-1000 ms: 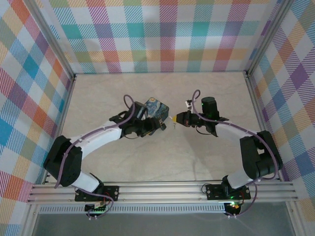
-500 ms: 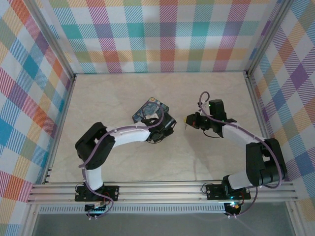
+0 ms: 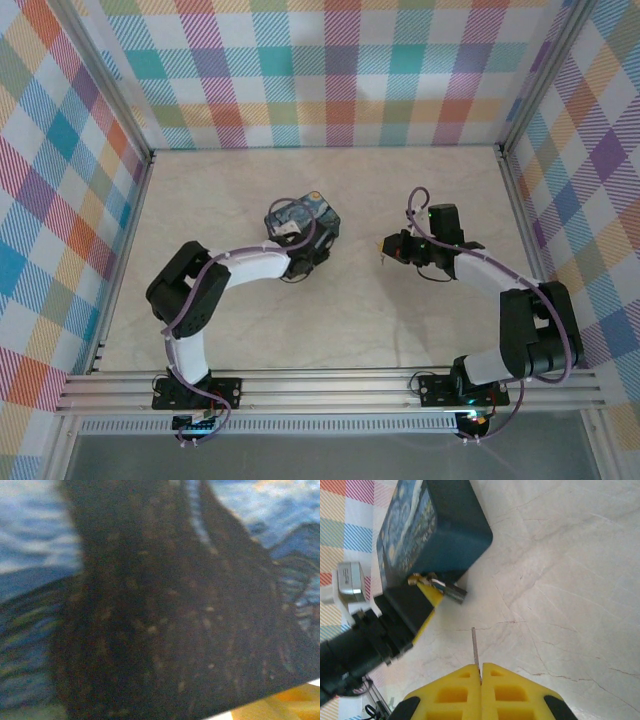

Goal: Unlock a padlock with a key

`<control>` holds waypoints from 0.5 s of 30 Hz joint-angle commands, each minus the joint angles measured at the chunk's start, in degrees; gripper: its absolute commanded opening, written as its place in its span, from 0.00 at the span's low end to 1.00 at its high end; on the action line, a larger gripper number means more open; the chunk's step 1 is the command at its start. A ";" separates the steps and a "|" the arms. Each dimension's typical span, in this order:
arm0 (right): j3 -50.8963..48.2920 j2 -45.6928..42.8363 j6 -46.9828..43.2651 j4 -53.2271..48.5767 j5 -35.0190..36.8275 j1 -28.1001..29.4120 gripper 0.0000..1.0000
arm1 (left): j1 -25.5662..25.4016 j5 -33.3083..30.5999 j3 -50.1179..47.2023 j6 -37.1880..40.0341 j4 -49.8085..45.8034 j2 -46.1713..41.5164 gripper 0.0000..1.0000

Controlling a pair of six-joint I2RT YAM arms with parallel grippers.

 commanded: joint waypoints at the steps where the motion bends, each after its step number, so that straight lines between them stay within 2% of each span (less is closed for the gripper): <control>1: -0.44 0.00 -1.21 0.92 -1.61 0.55 0.05 | 2.59 3.28 -0.35 6.49 1.90 -3.07 0.70; 6: -0.60 0.00 -0.97 1.26 -1.50 1.04 0.05 | 0.36 7.57 2.40 9.30 3.01 -1.86 0.70; 12: -0.68 0.10 -0.16 1.87 -2.14 1.57 0.05 | -1.72 5.54 6.73 8.98 1.51 2.48 0.70; 15: -0.74 -0.75 -0.57 0.87 -2.09 1.74 0.05 | -1.74 2.44 9.66 10.08 -4.00 4.15 0.70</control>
